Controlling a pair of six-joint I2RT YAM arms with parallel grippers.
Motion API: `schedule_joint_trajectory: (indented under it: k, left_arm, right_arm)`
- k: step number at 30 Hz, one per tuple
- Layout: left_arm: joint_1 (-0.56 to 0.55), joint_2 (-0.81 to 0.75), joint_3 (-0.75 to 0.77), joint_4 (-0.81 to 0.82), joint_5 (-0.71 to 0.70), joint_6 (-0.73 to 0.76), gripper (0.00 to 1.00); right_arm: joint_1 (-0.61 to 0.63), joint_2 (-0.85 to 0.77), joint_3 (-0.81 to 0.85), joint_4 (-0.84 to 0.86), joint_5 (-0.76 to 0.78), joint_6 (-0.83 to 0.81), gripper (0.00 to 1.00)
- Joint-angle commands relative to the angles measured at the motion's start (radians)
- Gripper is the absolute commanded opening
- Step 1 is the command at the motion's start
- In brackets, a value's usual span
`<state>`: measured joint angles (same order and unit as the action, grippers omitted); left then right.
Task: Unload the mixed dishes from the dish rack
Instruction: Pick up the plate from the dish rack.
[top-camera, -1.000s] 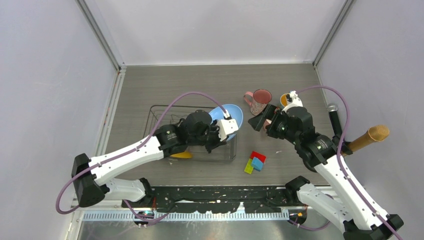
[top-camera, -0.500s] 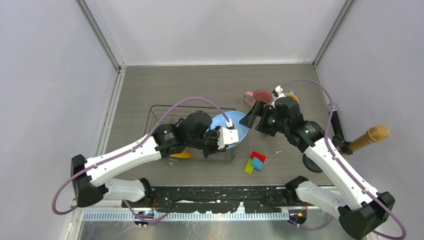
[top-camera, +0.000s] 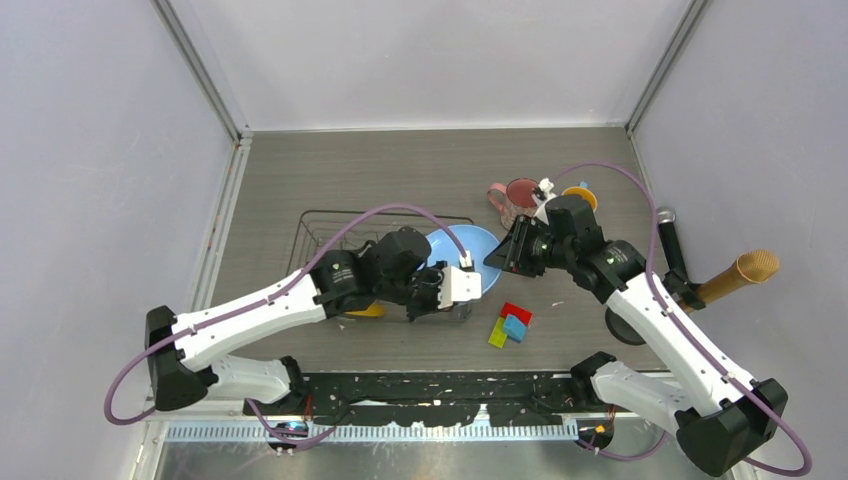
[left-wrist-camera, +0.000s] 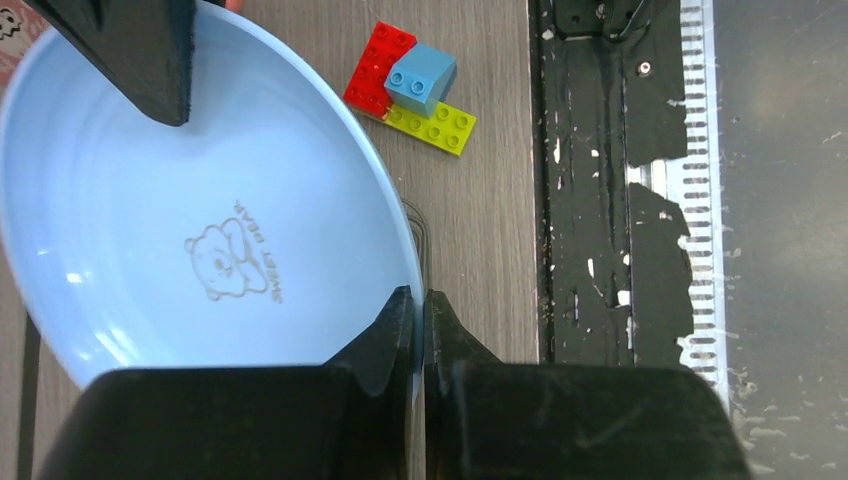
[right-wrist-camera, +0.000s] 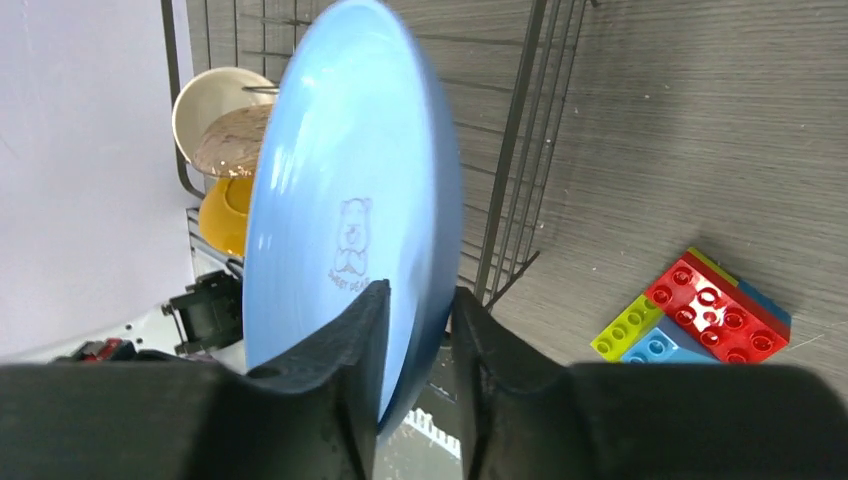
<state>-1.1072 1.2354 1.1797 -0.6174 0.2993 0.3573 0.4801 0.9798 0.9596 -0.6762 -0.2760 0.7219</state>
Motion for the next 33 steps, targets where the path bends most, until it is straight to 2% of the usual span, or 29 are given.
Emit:
schedule_joint_trajectory:
  k: [1,5,6,7,10,11,16,22,25,29,33]
  left_arm:
    - [-0.013,-0.003,0.042,0.028,-0.015,0.013,0.00]
    - [-0.015,-0.016,0.033,0.048,-0.024,0.003,0.01]
    - [-0.016,-0.022,0.025,0.061,-0.029,-0.004,0.10]
    - [-0.015,-0.028,0.016,0.081,-0.036,-0.013,0.28]
    - [-0.015,-0.047,-0.015,0.114,-0.044,-0.043,0.91]
    - [-0.016,-0.055,-0.030,0.128,-0.046,-0.053,0.98]
    - [-0.015,-0.087,-0.097,0.227,-0.110,-0.144,1.00]
    - [-0.014,-0.146,-0.194,0.331,-0.304,-0.266,1.00]
    - [-0.015,-0.174,-0.240,0.372,-0.451,-0.367,1.00]
    - [-0.016,-0.208,-0.252,0.345,-0.624,-0.519,1.00]
    - [-0.016,-0.256,-0.269,0.322,-0.762,-0.626,1.00]
  right_arm:
    - [-0.005,-0.027,0.031,0.029,-0.028,-0.004,0.28]
    - [-0.005,-0.045,0.026,0.033,-0.019,-0.002,0.18]
    - [-0.005,-0.050,0.025,0.035,-0.013,0.001,0.15]
    - [-0.005,-0.060,0.023,0.037,0.004,0.002,0.12]
    - [-0.005,-0.087,0.017,0.044,0.039,0.006,0.06]
    - [-0.005,-0.102,0.017,0.050,0.062,0.006,0.02]
    - [-0.005,-0.152,0.017,0.043,0.164,-0.006,0.00]
    - [-0.005,-0.189,0.051,-0.065,0.355,-0.055,0.00]
    - [-0.005,-0.209,0.076,-0.120,0.454,-0.085,0.00]
    - [-0.005,-0.219,0.110,-0.214,0.635,-0.108,0.00]
    - [-0.005,-0.197,0.122,-0.281,0.750,-0.115,0.00]
